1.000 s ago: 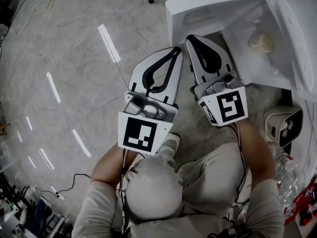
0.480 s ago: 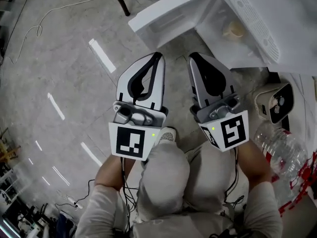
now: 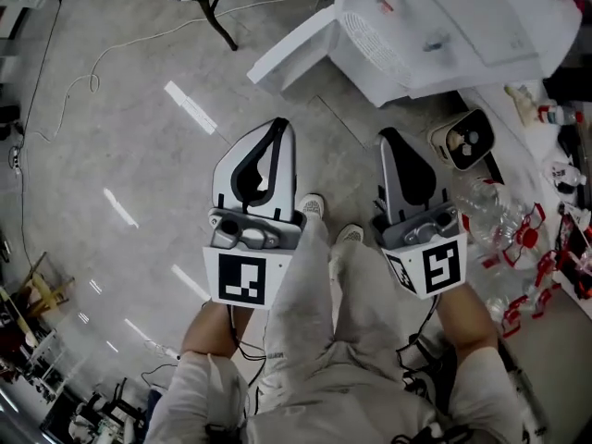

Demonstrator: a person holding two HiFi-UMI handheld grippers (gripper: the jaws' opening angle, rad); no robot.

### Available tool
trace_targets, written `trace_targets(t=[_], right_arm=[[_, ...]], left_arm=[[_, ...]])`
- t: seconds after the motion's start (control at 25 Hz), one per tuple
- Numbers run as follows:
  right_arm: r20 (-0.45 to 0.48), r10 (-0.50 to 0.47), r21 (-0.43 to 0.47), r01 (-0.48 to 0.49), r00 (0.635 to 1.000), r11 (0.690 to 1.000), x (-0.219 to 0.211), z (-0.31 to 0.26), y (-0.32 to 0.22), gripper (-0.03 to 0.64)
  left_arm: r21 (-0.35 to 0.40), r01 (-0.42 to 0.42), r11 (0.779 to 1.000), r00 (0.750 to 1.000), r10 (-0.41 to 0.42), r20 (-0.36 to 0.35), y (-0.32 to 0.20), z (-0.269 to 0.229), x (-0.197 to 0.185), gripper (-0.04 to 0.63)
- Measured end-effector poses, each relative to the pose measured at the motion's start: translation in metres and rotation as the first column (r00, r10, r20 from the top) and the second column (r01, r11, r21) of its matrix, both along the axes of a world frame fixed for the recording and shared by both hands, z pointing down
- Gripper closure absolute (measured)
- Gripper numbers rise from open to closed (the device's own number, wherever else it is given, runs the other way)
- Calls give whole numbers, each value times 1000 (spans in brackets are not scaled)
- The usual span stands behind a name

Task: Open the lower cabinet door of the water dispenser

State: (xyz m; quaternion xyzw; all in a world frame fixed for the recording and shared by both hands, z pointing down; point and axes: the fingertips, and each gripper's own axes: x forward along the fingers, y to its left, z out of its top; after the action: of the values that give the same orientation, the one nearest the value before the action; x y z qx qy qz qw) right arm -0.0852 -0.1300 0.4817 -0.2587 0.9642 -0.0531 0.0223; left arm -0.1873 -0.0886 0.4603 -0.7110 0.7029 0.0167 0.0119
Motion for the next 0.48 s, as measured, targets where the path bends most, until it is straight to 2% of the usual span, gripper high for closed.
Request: trace_targets(t=[0.24, 0.48], right_arm=[[-17, 143, -26, -143, 990, 989, 62, -154, 12, 592], [-78, 259, -19, -261, 963, 965, 139, -262, 39, 592]], left_arm=[[-5, -52, 999, 998, 52, -40, 8, -149, 24, 594], [12, -90, 996, 994, 90, -61, 30, -274, 54, 594]])
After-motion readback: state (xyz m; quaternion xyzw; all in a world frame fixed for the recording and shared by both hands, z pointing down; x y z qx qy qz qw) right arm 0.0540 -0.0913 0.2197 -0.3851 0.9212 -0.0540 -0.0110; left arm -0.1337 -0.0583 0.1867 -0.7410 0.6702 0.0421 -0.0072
